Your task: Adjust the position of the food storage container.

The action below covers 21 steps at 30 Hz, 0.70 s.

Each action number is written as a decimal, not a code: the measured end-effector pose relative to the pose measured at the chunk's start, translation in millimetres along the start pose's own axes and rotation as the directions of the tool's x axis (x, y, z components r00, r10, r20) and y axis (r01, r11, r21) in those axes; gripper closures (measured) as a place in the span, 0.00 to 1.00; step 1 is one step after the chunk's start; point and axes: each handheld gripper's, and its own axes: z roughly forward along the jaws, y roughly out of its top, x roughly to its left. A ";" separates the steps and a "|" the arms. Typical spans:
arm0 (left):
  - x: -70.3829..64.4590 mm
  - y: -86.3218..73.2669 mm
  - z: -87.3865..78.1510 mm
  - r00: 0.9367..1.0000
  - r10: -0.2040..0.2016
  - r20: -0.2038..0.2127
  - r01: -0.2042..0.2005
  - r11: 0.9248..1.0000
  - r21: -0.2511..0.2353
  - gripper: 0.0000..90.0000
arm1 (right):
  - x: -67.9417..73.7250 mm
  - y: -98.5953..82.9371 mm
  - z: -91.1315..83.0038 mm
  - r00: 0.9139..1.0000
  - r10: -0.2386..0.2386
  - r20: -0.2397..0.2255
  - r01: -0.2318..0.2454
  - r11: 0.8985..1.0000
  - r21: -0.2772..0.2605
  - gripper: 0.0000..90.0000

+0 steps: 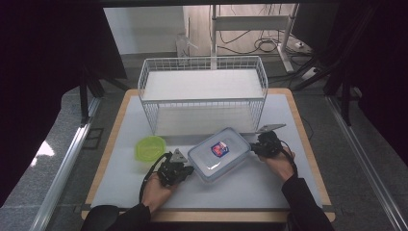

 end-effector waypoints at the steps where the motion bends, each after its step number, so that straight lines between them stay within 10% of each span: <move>1: 1.0 -0.3 -0.8 1.000 0.000 -0.004 0.000 1.000 0.003 0.97 | 2.6 -1.9 -2.0 1.000 -0.007 -0.001 0.007 1.000 0.006 1.00; 21: 10.9 -6.6 -14.8 0.997 -0.058 -0.058 0.059 0.998 0.003 1.00 | 73.9 -35.5 -34.5 0.995 -0.099 -0.017 0.100 0.993 0.065 1.00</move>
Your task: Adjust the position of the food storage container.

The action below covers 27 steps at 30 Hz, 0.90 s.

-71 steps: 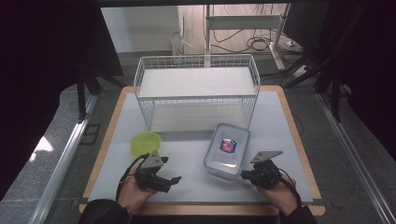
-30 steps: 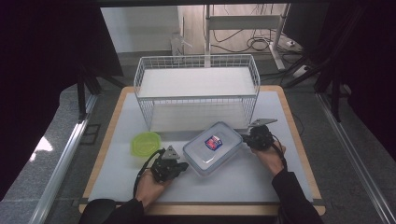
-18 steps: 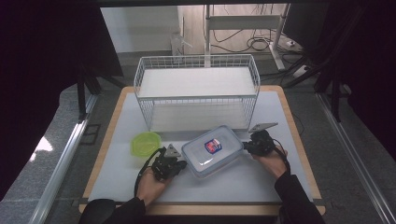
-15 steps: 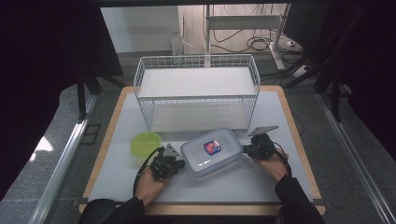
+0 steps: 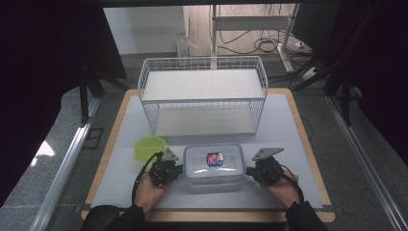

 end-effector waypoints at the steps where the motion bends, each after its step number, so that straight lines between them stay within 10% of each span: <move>1: 0.4 0.6 0.4 1.000 0.002 0.000 -0.002 1.000 0.001 1.00 | 1.4 -1.0 -1.3 1.000 0.003 -0.002 -0.003 1.000 -0.004 1.00; 18: 7.8 2.8 1.6 1.000 0.011 -0.002 -0.011 1.000 0.000 0.95 | 6.1 -4.0 -4.8 1.000 0.004 -0.022 -0.004 1.000 -0.014 0.99; 27: 6.7 -10.2 -33.9 0.999 0.032 -0.031 -0.034 0.997 -0.065 0.70 | -6.1 -6.8 -22.2 0.995 0.032 0.097 -0.023 0.996 -0.089 0.73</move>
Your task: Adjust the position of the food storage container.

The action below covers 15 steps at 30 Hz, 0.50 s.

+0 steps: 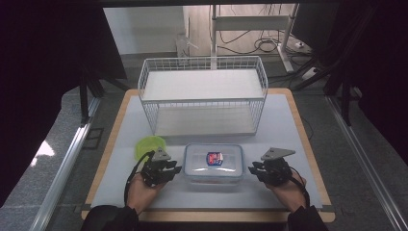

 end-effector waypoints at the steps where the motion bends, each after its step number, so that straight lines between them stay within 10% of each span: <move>1: 0.2 -1.6 -3.9 1.000 0.010 -0.003 -0.010 1.000 -0.010 0.66 | -1.6 -0.8 -1.5 1.000 0.006 0.007 -0.006 1.000 -0.007 0.70; 10: 5.5 -16.9 -23.0 0.994 0.003 0.111 0.001 0.999 -0.037 0.21 | -3.9 -4.5 -6.7 1.000 0.008 0.008 -0.008 0.999 -0.042 0.39; 15: 1.9 -17.6 -25.4 0.993 0.056 0.105 -0.050 0.997 -0.058 0.08 | -5.2 -4.5 -4.8 1.000 0.019 -0.006 -0.020 0.999 -0.046 0.30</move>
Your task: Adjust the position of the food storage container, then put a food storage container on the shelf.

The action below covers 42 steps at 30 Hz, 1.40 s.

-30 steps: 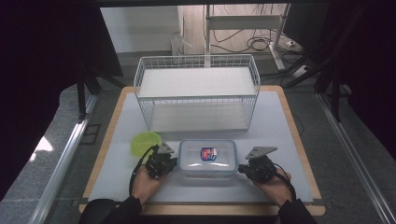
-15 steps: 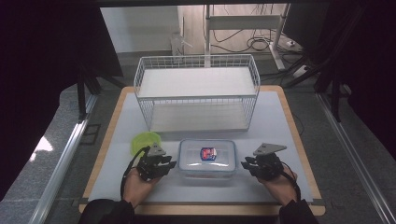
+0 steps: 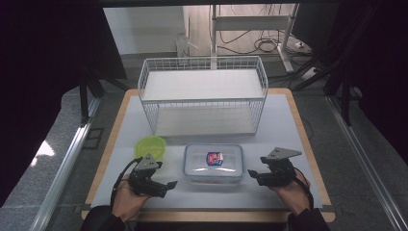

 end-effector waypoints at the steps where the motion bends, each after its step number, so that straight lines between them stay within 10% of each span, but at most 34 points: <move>1: -1.1 0.5 0.4 1.000 0.013 -0.003 -0.014 1.000 -0.005 0.07 | -0.2 0.1 0.0 1.000 0.000 0.001 0.000 1.000 -0.001 0.28; 11: -1.3 1.7 5.3 0.999 0.035 0.013 -0.035 0.999 -0.023 0.01 | -1.8 4.0 -0.2 1.000 0.007 -0.010 -0.007 1.000 -0.012 0.17; 31: 5.4 46.5 45.4 0.989 -0.070 0.129 0.061 0.995 0.073 0.02 | 7.8 21.1 14.6 0.991 0.053 -0.121 -0.053 0.999 -0.003 0.06; 34: 8.4 48.6 50.8 0.982 -0.099 0.161 0.085 0.992 0.090 0.00 | 10.0 24.0 21.0 0.985 0.078 -0.152 -0.076 0.997 0.021 0.03; 42: 19.4 51.7 66.5 0.939 -0.209 0.271 0.181 0.975 0.125 0.00 | 4.0 26.8 35.9 0.956 0.178 -0.233 -0.163 0.983 0.082 0.02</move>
